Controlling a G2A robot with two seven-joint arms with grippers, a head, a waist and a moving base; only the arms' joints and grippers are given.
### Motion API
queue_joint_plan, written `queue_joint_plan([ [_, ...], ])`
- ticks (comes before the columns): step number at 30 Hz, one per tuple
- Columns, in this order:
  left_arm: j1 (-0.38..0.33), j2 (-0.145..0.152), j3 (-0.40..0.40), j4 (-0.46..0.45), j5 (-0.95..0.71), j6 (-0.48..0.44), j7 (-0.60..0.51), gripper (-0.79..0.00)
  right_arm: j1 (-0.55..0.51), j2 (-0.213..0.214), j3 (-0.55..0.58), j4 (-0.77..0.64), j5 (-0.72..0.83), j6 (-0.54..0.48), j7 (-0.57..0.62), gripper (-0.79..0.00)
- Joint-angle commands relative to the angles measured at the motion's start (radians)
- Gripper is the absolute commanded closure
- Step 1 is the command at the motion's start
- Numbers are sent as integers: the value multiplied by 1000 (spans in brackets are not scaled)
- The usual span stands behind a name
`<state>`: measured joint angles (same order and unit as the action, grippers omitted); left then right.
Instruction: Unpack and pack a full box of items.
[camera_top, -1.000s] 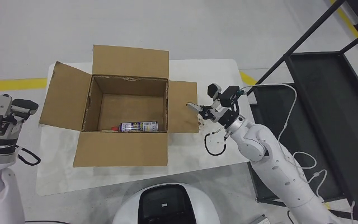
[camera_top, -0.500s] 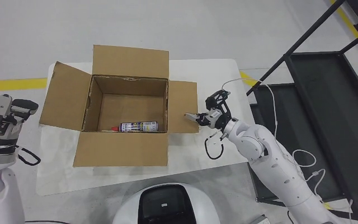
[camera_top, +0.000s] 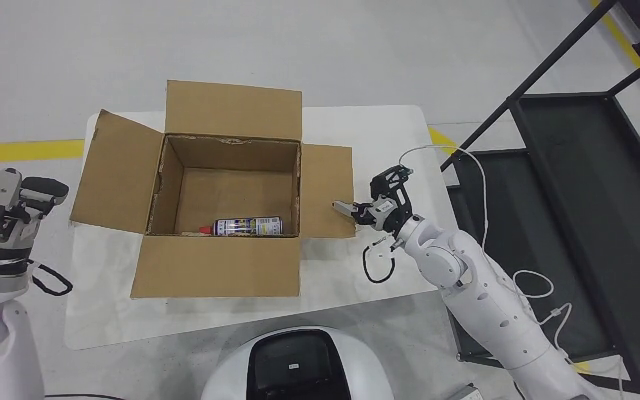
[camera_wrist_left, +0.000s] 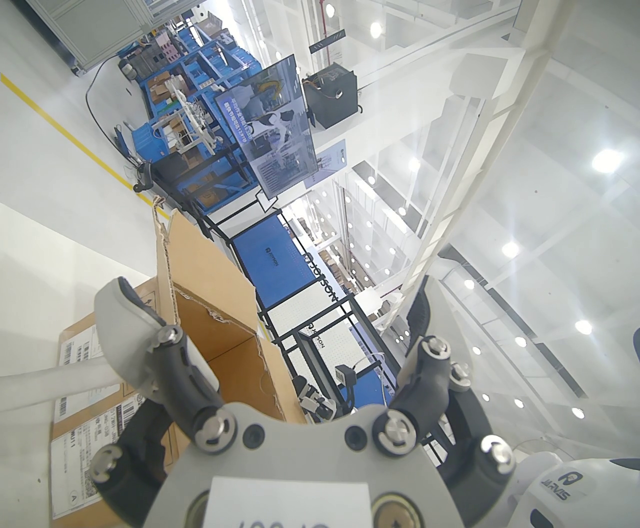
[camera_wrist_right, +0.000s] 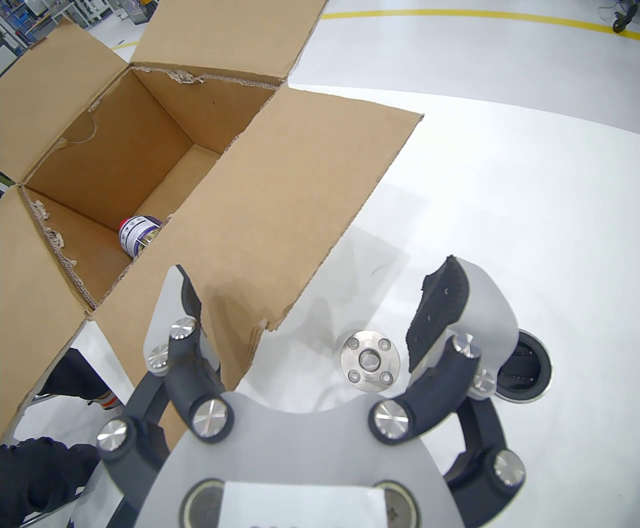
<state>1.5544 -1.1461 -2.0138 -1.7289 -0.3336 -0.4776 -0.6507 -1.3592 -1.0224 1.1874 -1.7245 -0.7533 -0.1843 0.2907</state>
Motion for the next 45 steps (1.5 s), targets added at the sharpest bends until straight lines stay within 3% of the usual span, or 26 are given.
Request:
queue_joint_plan([
  [1,0,0,0,0,0,0,0,-785,0,0,0,0,0,0,0,-785],
  [15,0,0,0,0,0,0,0,-785,-4,2,17,17,6,-12,-3,-785],
  [21,0,0,0,0,0,0,0,-785,-74,22,116,51,-18,-166,-24,-785],
  [28,0,0,0,0,0,0,0,-785,-175,46,175,20,-179,-335,-16,-785],
  [35,0,0,0,0,0,0,0,-785,-156,32,88,24,-307,-248,0,-785],
  [40,0,0,0,0,0,0,0,-785,-82,12,55,104,-270,-122,-23,-785],
  [45,0,0,0,0,0,0,0,-785,-81,14,99,155,-231,-149,-44,-785],
])
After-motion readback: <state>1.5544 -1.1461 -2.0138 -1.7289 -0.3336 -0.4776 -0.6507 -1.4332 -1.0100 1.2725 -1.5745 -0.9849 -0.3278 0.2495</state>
